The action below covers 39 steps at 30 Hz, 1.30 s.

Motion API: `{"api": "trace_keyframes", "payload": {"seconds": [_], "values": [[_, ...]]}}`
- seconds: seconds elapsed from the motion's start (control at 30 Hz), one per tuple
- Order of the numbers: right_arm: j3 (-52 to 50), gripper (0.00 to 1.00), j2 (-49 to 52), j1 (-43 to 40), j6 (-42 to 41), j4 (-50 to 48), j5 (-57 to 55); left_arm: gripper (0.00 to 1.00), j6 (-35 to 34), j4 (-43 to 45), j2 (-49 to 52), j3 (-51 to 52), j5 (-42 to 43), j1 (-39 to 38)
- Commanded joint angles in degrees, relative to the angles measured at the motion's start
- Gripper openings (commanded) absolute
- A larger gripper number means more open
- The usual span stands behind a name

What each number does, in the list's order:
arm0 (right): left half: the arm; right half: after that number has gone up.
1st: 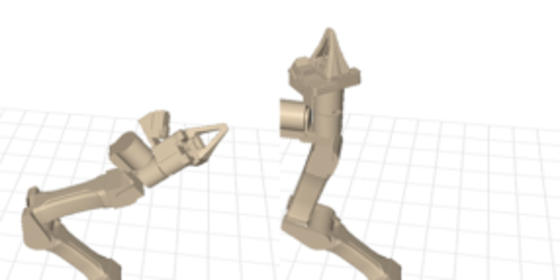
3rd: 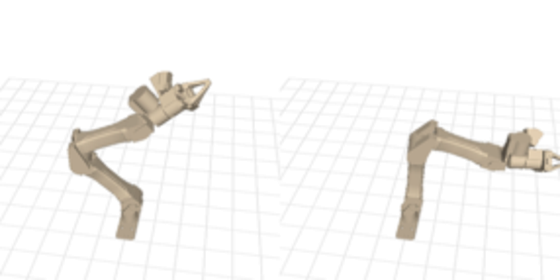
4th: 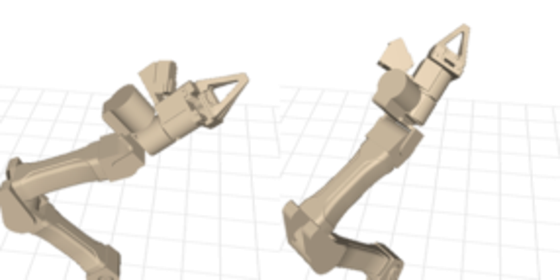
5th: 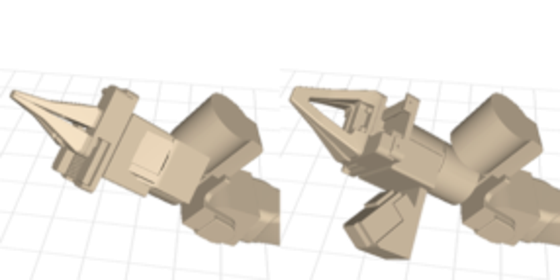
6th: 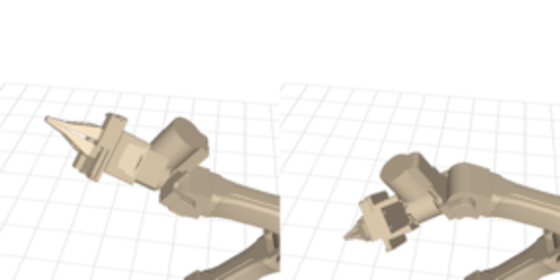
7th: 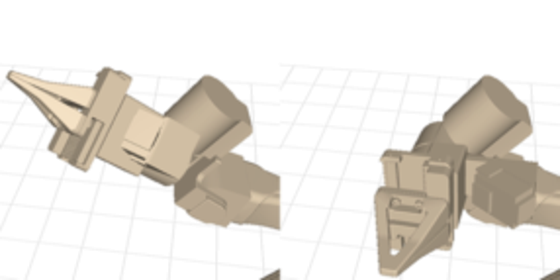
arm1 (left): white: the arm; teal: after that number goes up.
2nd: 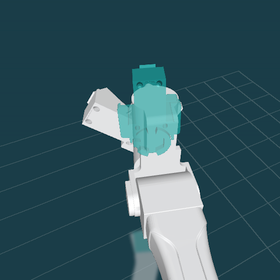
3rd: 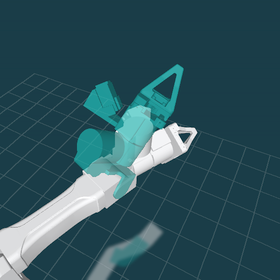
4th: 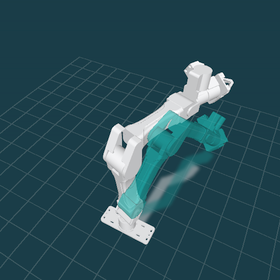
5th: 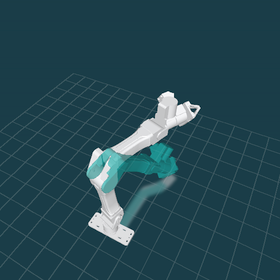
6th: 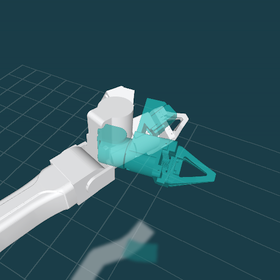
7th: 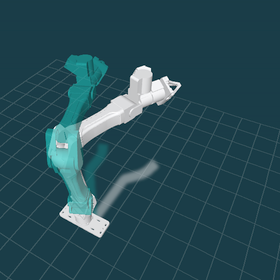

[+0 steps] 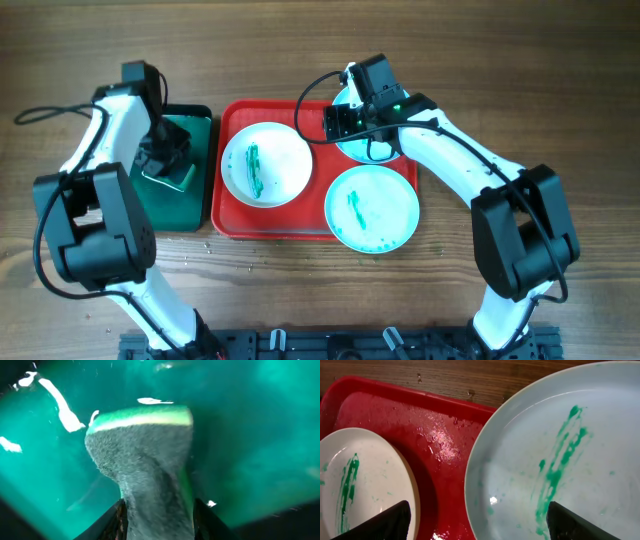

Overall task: Clean dirty plates on tray and stack at the side
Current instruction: 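Grasp the sponge with left gripper and the plate rim with right, then scrub the held plate with the sponge in the left gripper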

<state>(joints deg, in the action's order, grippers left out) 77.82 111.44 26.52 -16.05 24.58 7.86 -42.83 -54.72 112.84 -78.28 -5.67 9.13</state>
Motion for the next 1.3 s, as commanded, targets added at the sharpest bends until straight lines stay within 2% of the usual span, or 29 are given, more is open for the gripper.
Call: {"api": "trace_keyframes", "payload": {"seconds": [0.0,0.17,0.23,0.27,0.37,0.53,0.63,0.7,0.77,0.87,0.93,1.17,1.27], "values": [[0.5,0.88,0.9,0.0,-0.6,-0.1,0.3,0.39,-1.4,3.9,0.2,3.5,0.3,0.1],[0.5,0.88,0.9,0.0,-0.7,-0.2,0.3,0.34,-1.3,7.7,0.2,4.9,0.0,0.2],[0.5,0.88,0.9,0.0,-0.7,-0.4,0.3,0.06,-1.3,8.5,0.2,4.9,-0.2,0.2],[0.5,0.88,0.9,0.0,-0.7,-0.5,0.3,0.04,-0.7,8.1,0.2,4.9,-0.2,0.2],[0.5,0.85,0.9,0.0,-6.4,-0.6,0.3,0.04,3.8,6.6,-0.3,4.3,-0.1,0.2],[0.6,0.83,0.8,0.1,-4.9,-0.1,3.5,0.04,16.3,-1.9,-6.1,-4.4,1.6,0.0],[0.7,0.80,0.6,0.1,-4.9,0.8,4.7,0.04,21.6,-6.7,-13.3,-7.7,1.9,0.0],[0.9,0.79,0.6,0.1,-4.9,2.0,6.4,0.04,28.0,-6.7,-17.9,-7.7,7.1,-0.9],[0.9,0.72,0.6,0.2,-4.9,2.2,8.3,0.04,32.5,-6.7,-20.3,-7.6,11.5,-3.0],[0.9,0.61,0.6,0.6,-6.2,2.3,9.4,0.04,37.2,-6.7,-19.6,-7.2,11.9,-7.4],[0.9,0.57,0.7,1.5,-8.2,2.1,9.8,0.04,38.1,-6.6,-17.6,-6.4,11.9,-10.1],[0.9,0.55,4.3,4.5,-11.1,-0.9,9.4,0.04,41.2,-6.3,-9.2,-3.6,13.8,-16.5],[0.9,0.47,6.8,6.1,-12.7,-1.9,8.3,0.04,42.6,-3.5,-7.1,-3.3,13.5,-18.5]]}}
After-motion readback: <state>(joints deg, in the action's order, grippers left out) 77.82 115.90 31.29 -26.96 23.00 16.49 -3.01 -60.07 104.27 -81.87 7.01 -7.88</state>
